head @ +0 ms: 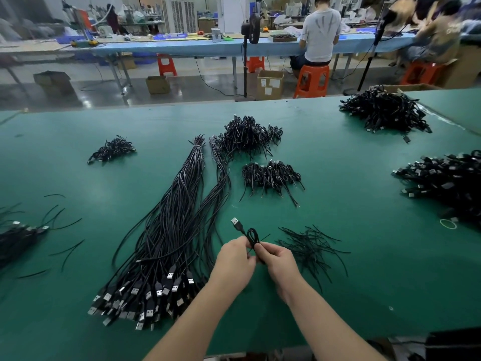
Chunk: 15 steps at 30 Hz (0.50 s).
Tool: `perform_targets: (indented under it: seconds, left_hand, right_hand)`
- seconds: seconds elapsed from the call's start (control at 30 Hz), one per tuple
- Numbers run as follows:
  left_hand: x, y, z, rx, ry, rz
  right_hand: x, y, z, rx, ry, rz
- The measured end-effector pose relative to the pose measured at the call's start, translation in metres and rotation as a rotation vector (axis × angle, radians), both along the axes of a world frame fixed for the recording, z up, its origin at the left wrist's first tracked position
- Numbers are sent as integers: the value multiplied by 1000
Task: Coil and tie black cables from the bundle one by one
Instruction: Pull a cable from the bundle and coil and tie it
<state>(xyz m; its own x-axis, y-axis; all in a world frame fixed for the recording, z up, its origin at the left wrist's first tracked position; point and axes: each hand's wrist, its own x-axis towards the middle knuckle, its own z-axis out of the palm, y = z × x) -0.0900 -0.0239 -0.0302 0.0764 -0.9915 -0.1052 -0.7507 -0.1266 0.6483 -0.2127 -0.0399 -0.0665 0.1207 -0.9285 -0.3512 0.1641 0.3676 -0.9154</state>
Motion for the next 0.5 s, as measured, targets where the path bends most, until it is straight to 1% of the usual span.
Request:
perform_targets:
  seconds: [0.17, 0.23, 0.27, 0.33, 0.37, 0.43, 0.5]
  left_hand:
    - [4, 3, 5, -108, -129, 18]
    - [8, 6, 6, -222, -163, -45]
    - [11, 7, 7, -322, -216, -111]
    - [17, 7, 8, -538, -436, -286]
    - [20, 6, 9, -603, -543, -348]
    - [27, 2, 17, -602, -645, -425]
    - [36, -3, 23, -601, -640, -470]
  right_hand:
    - [2, -7, 3, 24, 84, -40]
    - [-2, -11, 6, 58, 54, -37]
    - [-4, -13, 8, 81, 5, -7]
    - [-9, -14, 14, 120, -90, 115]
    - [-10, -14, 17, 125, -99, 193]
    - [-12, -15, 24, 120, -72, 314]
    - [-12, -17, 30, 136, -66, 340]
